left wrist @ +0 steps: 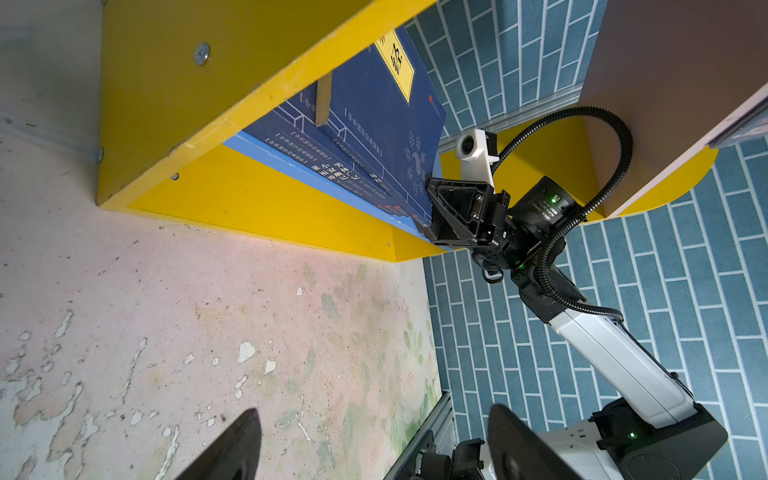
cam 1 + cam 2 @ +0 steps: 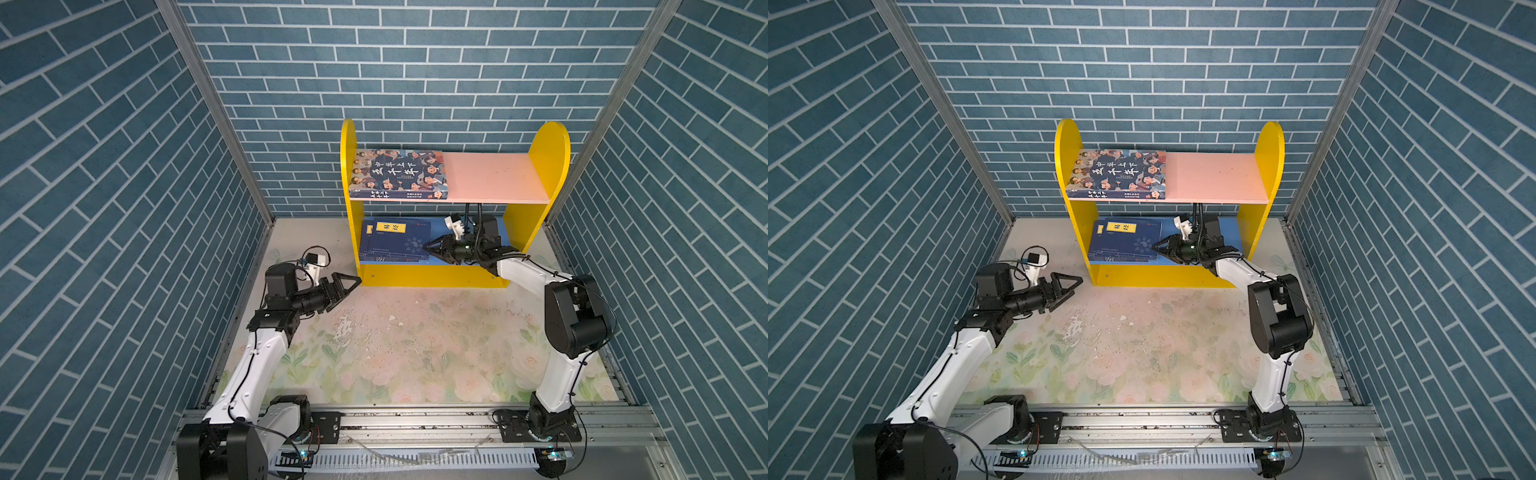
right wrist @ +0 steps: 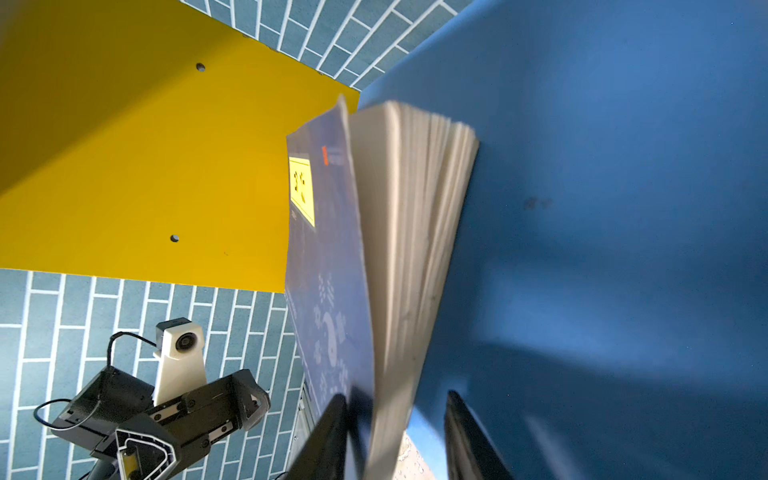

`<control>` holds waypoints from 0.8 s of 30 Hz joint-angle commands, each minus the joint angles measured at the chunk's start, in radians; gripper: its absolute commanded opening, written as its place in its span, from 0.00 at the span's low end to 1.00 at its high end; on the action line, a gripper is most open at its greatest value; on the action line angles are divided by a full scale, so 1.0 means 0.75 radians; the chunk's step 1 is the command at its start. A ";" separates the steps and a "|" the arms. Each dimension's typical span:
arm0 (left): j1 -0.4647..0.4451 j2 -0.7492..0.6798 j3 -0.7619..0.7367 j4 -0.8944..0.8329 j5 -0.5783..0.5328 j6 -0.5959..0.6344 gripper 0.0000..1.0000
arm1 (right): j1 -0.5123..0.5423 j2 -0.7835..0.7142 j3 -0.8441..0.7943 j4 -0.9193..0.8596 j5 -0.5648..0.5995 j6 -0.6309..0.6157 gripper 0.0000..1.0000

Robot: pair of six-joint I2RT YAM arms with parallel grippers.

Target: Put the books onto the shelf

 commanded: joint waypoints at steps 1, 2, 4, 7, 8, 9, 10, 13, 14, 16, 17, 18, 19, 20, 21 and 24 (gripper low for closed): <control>0.013 -0.012 -0.014 0.020 -0.002 0.006 0.87 | 0.000 -0.043 -0.014 0.061 0.006 0.027 0.33; 0.014 -0.012 -0.014 0.023 -0.002 0.005 0.87 | 0.001 -0.040 -0.012 0.061 0.006 0.027 0.30; 0.014 -0.015 -0.016 0.022 -0.003 0.005 0.87 | 0.001 -0.036 -0.009 0.062 0.005 0.027 0.25; 0.014 -0.013 -0.017 0.023 0.000 0.005 0.87 | 0.002 -0.028 0.001 0.061 0.001 0.027 0.18; 0.014 -0.013 -0.016 0.025 -0.001 0.003 0.87 | 0.003 -0.024 0.004 0.059 -0.001 0.025 0.16; 0.014 -0.013 -0.016 0.024 0.000 0.003 0.87 | 0.003 -0.020 0.008 0.058 -0.005 0.023 0.15; 0.014 -0.013 -0.016 0.025 0.000 0.004 0.87 | 0.002 -0.016 0.013 0.055 -0.006 0.021 0.12; 0.016 -0.016 -0.018 0.022 0.000 0.004 0.87 | 0.005 -0.006 0.033 0.017 -0.006 -0.005 0.04; 0.016 -0.014 -0.018 0.022 0.000 0.005 0.87 | 0.005 -0.003 0.043 -0.002 -0.005 -0.018 0.03; 0.016 -0.018 -0.018 0.020 0.001 0.003 0.87 | 0.009 -0.001 0.062 -0.041 0.000 -0.042 0.02; 0.016 -0.017 -0.019 0.022 0.001 0.005 0.87 | 0.012 0.002 0.067 -0.054 0.000 -0.050 0.02; 0.016 -0.018 -0.020 0.022 0.000 0.004 0.87 | 0.015 0.003 0.079 -0.072 -0.001 -0.065 0.02; 0.017 -0.020 -0.024 0.022 -0.001 0.004 0.87 | 0.017 0.005 0.090 -0.094 0.001 -0.079 0.02; 0.018 -0.019 -0.023 0.023 -0.003 0.005 0.87 | 0.021 0.009 0.106 -0.123 0.008 -0.098 0.02; 0.018 -0.019 -0.024 0.022 -0.003 0.004 0.87 | 0.023 0.012 0.119 -0.148 0.012 -0.112 0.01; 0.018 -0.017 -0.024 0.022 -0.003 0.005 0.87 | 0.027 0.023 0.143 -0.170 0.014 -0.125 0.00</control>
